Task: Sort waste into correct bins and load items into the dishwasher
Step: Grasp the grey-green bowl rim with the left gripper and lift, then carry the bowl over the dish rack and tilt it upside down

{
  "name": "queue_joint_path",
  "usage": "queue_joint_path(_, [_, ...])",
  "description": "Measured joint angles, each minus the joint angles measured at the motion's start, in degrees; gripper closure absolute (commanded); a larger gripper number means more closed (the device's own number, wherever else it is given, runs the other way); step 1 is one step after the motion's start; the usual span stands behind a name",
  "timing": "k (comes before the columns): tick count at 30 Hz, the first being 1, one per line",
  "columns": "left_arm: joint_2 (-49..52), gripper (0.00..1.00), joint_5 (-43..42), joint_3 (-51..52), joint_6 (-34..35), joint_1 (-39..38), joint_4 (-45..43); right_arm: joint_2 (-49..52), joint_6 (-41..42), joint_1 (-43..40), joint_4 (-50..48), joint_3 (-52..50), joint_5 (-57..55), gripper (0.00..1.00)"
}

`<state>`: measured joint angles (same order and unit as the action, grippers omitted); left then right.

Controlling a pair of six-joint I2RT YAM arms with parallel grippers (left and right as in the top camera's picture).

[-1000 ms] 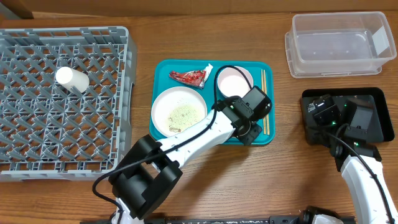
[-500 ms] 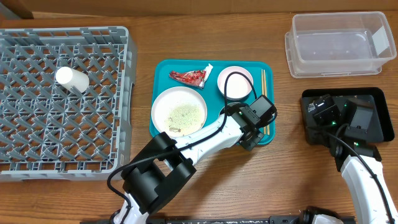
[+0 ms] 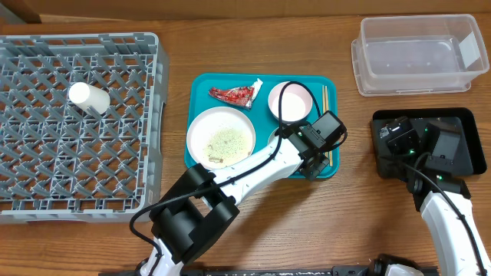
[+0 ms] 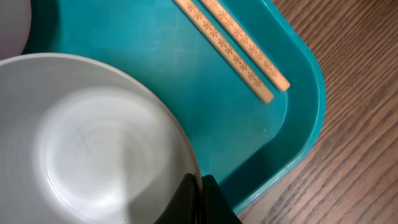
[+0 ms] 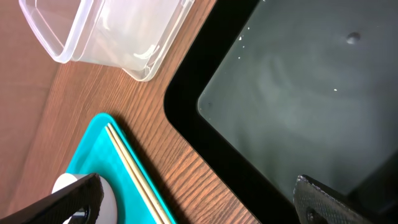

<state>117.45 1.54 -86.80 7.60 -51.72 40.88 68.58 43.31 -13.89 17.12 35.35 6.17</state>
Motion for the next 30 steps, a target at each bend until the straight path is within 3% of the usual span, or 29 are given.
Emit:
queue_joint_path(6, [0.0, 0.96, -1.8, -5.8, 2.2, 0.0, 6.4, 0.0, 0.0, 0.0, 0.0, 0.0, 0.0, 0.00])
queue_joint_path(11, [-0.2, 0.96, -2.9, -17.1, 4.2, 0.4, 14.8, 0.0, 0.0, 0.0, 0.0, 0.0, 0.0, 0.00])
queue_joint_path(17, [-5.6, 0.96, -3.0, -26.9, 8.9, 5.9, 24.5, 0.0, 0.0, 0.0, 0.0, 0.0, 0.0, 0.00])
queue_joint_path(21, [-13.2, 0.96, -3.0, -29.2, 13.4, 15.3, 29.3, 0.0, 0.0, 0.0, 0.0, 0.0, 0.0, 0.00])
queue_joint_path(24, [-19.3, 0.96, -4.6, -29.8, 15.5, 26.4, 32.2, 0.0, 0.0, 0.0, 0.0, 0.0, 0.0, 0.01])
queue_joint_path(30, [-25.5, 0.96, -17.9, -30.3, 13.7, 53.4, 37.8, 0.0, 0.0, 0.0, 0.0, 0.0, 0.0, 0.00])
